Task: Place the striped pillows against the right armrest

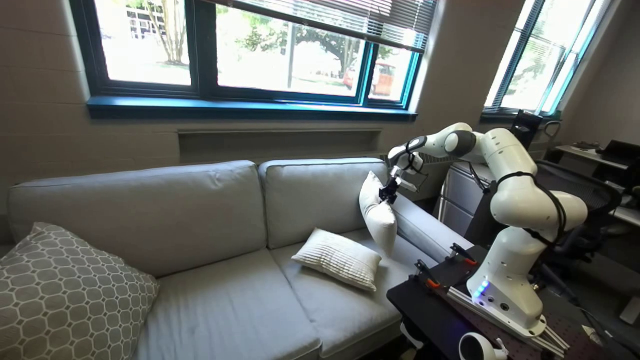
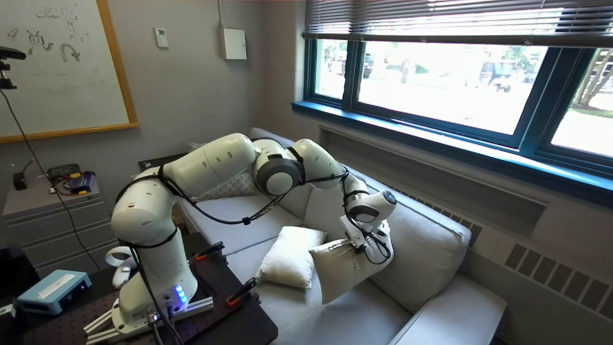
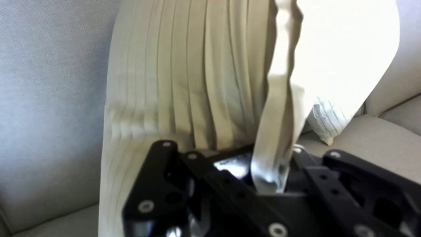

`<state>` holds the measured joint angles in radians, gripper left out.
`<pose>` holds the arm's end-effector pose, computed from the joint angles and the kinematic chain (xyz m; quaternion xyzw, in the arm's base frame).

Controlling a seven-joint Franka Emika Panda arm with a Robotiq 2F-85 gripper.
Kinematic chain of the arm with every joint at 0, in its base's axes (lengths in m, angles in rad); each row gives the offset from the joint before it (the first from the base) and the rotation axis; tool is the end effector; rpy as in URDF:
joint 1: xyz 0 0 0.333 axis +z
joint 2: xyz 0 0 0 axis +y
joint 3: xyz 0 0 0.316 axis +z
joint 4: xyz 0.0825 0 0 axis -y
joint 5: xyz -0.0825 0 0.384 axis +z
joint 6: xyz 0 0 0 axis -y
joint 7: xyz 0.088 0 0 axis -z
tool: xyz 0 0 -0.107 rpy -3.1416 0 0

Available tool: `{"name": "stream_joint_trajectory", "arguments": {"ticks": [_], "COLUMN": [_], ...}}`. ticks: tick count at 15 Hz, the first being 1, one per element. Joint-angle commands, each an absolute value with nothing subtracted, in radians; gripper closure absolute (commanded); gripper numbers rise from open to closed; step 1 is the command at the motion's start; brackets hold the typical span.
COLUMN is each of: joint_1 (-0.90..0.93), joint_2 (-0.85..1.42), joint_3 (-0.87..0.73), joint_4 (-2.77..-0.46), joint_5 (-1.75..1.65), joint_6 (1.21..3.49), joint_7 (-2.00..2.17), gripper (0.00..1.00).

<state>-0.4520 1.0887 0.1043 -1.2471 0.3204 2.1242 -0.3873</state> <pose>0.6751 -0.2476 0.0825 -0.9741 0.1006 0.0332 0.1996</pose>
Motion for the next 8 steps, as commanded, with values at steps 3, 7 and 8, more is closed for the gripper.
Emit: {"name": "stream_joint_trajectory", "arguments": {"ticks": [3, 7, 8], "joint_1": [-0.544, -0.631, -0.652], "joint_2": [1.239, 1.286, 1.303], "joint_3": [0.071, 0.063, 0.067], "joint_4": [-0.972, -0.907, -0.891], "joint_5": [0.314, 0.321, 0.324], "joint_6": [1.891, 1.781, 1.755], "joint_7": [-0.462, -0.510, -0.519], "gripper": [0.97, 0.96, 0.96]}}
